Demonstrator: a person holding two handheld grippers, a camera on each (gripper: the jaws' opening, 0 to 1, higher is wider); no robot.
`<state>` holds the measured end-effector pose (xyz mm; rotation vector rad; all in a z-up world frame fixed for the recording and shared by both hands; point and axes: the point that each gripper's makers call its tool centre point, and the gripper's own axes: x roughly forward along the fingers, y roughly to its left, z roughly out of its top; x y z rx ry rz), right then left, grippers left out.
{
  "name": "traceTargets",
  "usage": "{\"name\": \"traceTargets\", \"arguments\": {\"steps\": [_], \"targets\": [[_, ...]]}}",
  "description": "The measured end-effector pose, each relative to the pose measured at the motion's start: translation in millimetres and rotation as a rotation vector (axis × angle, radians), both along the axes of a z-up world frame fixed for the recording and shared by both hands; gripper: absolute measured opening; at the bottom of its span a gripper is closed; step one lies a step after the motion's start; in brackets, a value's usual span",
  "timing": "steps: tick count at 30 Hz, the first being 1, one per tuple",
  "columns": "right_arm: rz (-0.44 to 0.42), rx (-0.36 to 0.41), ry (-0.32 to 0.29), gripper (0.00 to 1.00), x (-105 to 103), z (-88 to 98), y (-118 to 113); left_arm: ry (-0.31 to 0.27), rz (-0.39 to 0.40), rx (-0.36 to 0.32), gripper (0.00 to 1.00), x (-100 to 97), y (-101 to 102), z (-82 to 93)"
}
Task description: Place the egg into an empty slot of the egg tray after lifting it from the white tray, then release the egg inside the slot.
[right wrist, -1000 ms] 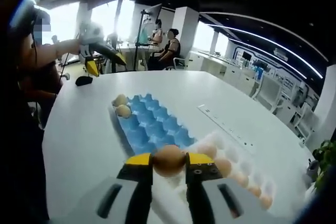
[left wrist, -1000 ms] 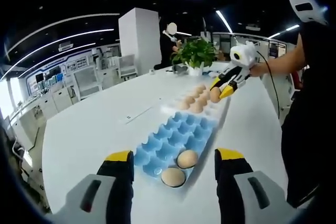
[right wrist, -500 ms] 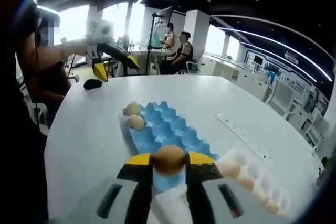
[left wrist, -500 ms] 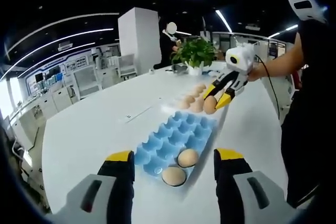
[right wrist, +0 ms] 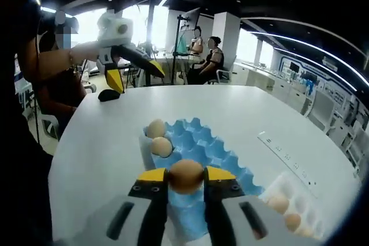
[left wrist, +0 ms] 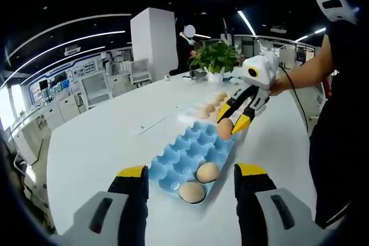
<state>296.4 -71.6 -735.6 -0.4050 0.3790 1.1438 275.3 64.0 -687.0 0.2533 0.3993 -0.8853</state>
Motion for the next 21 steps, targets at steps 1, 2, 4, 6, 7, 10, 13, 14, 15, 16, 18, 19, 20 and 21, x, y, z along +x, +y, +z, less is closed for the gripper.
{"name": "traceTargets", "arguments": {"steps": [1,2,4,6,7,10,13,14,15,16,18,19,20,21], "targets": [[0.002,0.002,0.005,0.23,0,-1.2,3,0.000,0.000,0.001,0.61,0.1,0,-0.4],[0.003,0.004,0.006,0.23,0,-2.2,5,0.001,0.000,0.002,0.61,0.3,0,-0.8],[0.007,0.012,0.012,0.23,0,-3.6,10,0.004,-0.002,0.003,0.61,0.3,-1,-1.6],[0.010,0.015,0.013,0.23,0,-4.6,15,0.005,-0.004,0.004,0.61,0.3,-1,-2.1],[0.013,0.019,0.019,0.23,0,-5.3,18,0.005,-0.004,0.002,0.61,0.4,-2,-2.0],[0.019,0.024,0.024,0.23,0,-8.1,26,0.005,-0.005,0.001,0.61,0.7,-2,-1.9],[0.021,0.025,0.037,0.23,0,-13.6,31,0.005,-0.007,0.001,0.61,0.6,-2,-1.8],[0.020,0.026,0.041,0.23,0,-16.0,33,0.005,-0.007,0.001,0.61,0.6,-3,-1.7],[0.019,0.026,0.043,0.23,0,-17.4,34,0.005,-0.007,0.001,0.61,0.5,-3,-1.7],[0.021,0.026,0.050,0.23,-1,-18.9,35,0.006,-0.007,0.002,0.61,0.4,-2,-2.0],[0.021,0.026,0.053,0.23,-1,-21.7,37,0.008,-0.005,0.004,0.61,0.1,-2,-2.2],[0.022,0.024,0.058,0.23,-1,-23.2,38,0.009,-0.005,0.004,0.61,-0.1,-2,-2.2],[0.022,0.022,0.060,0.23,-2,-23.8,38,0.009,-0.005,0.004,0.61,-0.1,-2,-2.2],[0.024,0.019,0.060,0.23,-2,-26.4,39,0.008,-0.003,0.004,0.61,0.0,-1,-2.1]]}}
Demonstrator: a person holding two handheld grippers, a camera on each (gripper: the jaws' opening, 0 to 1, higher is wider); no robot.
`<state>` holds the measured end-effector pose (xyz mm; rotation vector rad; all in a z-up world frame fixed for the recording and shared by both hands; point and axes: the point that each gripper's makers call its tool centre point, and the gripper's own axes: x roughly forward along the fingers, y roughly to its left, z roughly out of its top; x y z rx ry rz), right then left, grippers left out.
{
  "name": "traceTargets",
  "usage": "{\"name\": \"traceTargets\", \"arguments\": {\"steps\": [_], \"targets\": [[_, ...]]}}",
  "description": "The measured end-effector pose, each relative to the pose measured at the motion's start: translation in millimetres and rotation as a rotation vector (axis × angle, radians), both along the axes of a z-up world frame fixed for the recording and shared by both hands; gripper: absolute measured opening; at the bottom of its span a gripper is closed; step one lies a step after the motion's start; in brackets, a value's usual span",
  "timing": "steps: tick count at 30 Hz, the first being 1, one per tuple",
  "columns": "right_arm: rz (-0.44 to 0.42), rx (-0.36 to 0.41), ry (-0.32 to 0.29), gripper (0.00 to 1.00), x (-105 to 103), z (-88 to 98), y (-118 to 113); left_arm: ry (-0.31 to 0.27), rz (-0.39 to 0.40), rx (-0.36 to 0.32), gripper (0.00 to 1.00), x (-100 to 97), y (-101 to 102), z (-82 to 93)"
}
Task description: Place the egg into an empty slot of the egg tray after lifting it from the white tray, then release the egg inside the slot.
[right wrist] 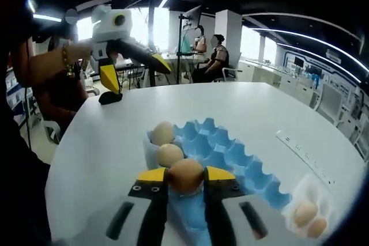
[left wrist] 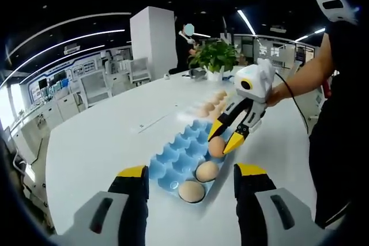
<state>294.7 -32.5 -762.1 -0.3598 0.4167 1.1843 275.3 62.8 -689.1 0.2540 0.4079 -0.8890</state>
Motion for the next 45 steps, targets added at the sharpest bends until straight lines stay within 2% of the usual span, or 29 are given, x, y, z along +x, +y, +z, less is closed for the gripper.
{"name": "traceTargets", "arguments": {"steps": [11,16,19,30,35,39,45], "targets": [[0.006,-0.027,0.021,0.24,1,-14.1,1,0.000,0.003,-0.002,0.60,0.4,1,0.2],[0.020,-0.030,0.009,0.24,0,-15.1,3,0.000,0.005,-0.002,0.60,-0.1,1,0.7],[0.038,-0.037,-0.020,0.24,-2,-16.0,3,0.000,0.006,-0.001,0.60,-0.1,1,0.8],[0.027,-0.002,-0.029,0.25,-2,-14.0,1,-0.003,0.005,0.000,0.60,0.5,0,1.6],[0.002,0.035,-0.006,0.25,-1,-8.2,-6,-0.006,0.006,0.000,0.60,1.0,0,2.2],[-0.015,0.035,-0.026,0.28,0,-3.2,-18,-0.009,0.005,-0.002,0.60,1.4,-1,2.8],[-0.045,0.031,-0.028,0.27,2,-0.3,-36,-0.012,0.000,0.000,0.59,1.8,-2,3.1]]}}
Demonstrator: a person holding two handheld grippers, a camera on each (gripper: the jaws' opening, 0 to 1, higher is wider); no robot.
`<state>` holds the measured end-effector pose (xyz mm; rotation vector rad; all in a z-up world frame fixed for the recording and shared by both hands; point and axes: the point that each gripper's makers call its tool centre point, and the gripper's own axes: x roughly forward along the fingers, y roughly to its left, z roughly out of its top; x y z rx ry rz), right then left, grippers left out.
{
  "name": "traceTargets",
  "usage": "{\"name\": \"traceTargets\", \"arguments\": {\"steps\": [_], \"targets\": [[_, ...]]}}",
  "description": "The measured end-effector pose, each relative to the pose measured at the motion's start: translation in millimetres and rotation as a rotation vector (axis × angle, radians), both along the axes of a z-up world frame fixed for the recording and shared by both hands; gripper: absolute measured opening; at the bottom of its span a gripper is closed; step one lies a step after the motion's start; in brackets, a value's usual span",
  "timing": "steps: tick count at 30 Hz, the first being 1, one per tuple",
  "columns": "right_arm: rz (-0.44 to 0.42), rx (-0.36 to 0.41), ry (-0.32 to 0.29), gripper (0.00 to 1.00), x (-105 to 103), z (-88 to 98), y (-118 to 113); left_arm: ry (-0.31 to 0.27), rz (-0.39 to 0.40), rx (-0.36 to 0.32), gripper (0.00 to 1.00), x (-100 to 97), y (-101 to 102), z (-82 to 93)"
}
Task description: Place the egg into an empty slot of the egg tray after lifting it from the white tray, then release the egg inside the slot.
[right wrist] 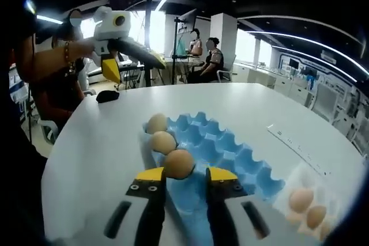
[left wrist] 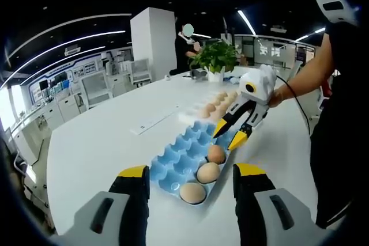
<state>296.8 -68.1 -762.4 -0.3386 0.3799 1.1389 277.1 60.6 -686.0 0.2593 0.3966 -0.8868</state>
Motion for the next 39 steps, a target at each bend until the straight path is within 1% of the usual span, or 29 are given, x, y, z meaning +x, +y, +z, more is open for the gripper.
{"name": "traceTargets", "arguments": {"steps": [7,11,14,17,18,22,23,29,35,39], "targets": [[-0.014,-0.010,0.001,0.27,0,-1.4,-8,-0.003,-0.003,-0.001,0.59,1.7,-1,1.0],[-0.027,-0.016,-0.007,0.27,-1,0.7,-19,-0.003,-0.003,-0.001,0.59,1.7,0,1.3],[-0.048,-0.028,-0.021,0.27,0,2.8,-33,-0.001,-0.003,0.002,0.59,1.6,1,0.4],[-0.090,-0.043,-0.022,0.27,3,3.0,-56,-0.001,0.001,-0.002,0.59,2.0,2,0.1],[-0.097,-0.043,-0.022,0.27,3,3.1,-59,-0.002,0.001,-0.003,0.58,2.0,2,0.2],[-0.155,-0.047,-0.015,0.27,7,4.8,-87,0.000,0.000,-0.005,0.58,2.0,1,-0.9],[-0.169,-0.053,-0.021,0.27,8,5.7,-93,0.002,-0.001,-0.006,0.58,1.9,1,-1.2],[-0.216,-0.080,-0.029,0.27,11,5.3,-120,-0.001,-0.003,-0.008,0.58,1.9,-1,-0.8],[-0.267,-0.103,-0.025,0.27,11,3.4,-148,0.002,-0.001,-0.006,0.58,1.5,0,-1.7],[-0.315,-0.135,-0.031,0.27,11,1.9,-175,0.008,-0.002,-0.003,0.58,1.0,0,-3.5]]}}
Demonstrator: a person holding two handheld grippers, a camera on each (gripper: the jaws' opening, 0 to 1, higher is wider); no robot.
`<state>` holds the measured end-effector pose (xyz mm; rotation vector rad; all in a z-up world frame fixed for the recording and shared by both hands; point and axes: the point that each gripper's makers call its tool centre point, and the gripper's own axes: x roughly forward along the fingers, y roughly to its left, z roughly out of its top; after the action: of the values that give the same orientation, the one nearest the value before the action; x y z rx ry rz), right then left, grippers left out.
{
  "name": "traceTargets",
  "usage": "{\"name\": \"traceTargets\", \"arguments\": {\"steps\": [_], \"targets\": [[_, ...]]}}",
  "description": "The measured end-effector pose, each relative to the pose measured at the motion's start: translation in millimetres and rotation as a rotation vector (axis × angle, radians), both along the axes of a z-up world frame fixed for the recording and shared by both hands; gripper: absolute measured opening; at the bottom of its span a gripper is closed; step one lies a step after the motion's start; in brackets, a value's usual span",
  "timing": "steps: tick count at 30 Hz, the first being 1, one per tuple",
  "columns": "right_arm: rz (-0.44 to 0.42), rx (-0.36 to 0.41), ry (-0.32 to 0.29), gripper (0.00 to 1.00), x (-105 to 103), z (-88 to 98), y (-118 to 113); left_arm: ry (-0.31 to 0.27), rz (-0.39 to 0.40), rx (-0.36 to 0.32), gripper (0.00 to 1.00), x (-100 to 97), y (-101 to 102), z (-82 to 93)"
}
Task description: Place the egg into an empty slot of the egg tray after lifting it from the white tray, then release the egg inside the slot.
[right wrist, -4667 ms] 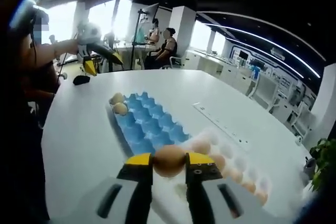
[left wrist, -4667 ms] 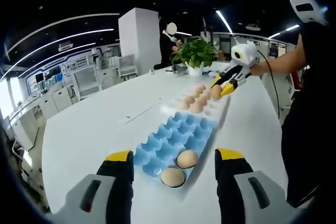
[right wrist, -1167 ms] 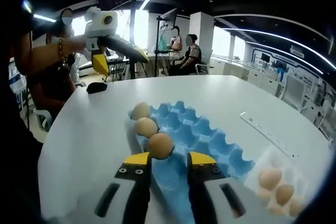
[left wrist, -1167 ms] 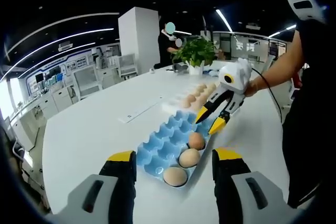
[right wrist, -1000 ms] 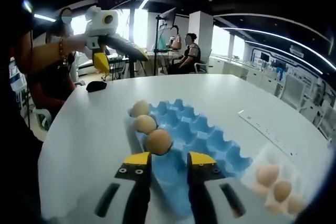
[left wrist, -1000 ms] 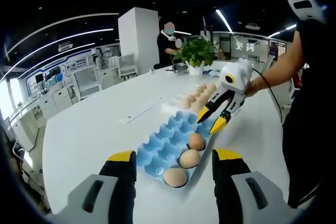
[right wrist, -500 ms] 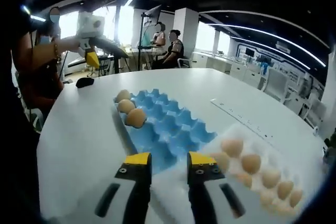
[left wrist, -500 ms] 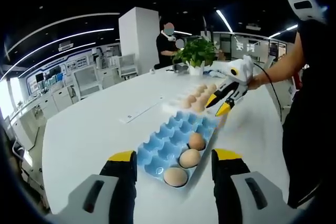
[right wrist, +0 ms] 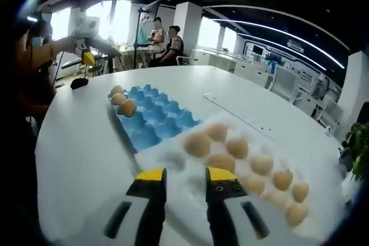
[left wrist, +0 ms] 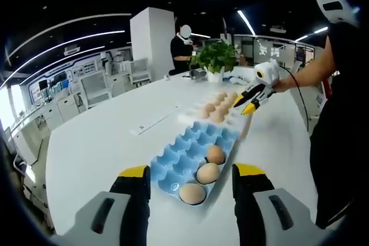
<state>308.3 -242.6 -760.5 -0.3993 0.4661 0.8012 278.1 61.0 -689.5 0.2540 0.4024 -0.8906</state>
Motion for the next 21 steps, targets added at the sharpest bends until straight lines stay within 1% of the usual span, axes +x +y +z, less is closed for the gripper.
{"name": "traceTargets", "arguments": {"steps": [8,11,14,16,17,19,21], "targets": [[-0.136,-0.024,-0.016,0.27,5,6.6,-57,0.007,-0.003,0.000,0.57,0.2,-1,-2.1],[-0.176,-0.030,-0.016,0.27,8,6.8,-73,0.004,-0.004,-0.002,0.57,0.4,-2,-1.5],[-0.205,-0.038,-0.019,0.27,9,6.5,-84,0.005,-0.004,0.000,0.57,0.5,-2,-1.7],[-0.220,-0.038,-0.010,0.27,11,4.4,-90,0.006,-0.005,-0.002,0.57,0.3,-2,-1.6],[-0.234,-0.048,-0.021,0.27,13,4.5,-95,0.006,-0.006,-0.001,0.57,0.1,-3,-1.6],[-0.253,-0.035,-0.006,0.27,13,4.4,-95,0.007,-0.006,0.000,0.57,0.0,-3,-1.6],[-0.268,-0.045,-0.002,0.27,14,1.6,-100,0.006,-0.006,0.001,0.57,0.0,-2,-1.7]]}}
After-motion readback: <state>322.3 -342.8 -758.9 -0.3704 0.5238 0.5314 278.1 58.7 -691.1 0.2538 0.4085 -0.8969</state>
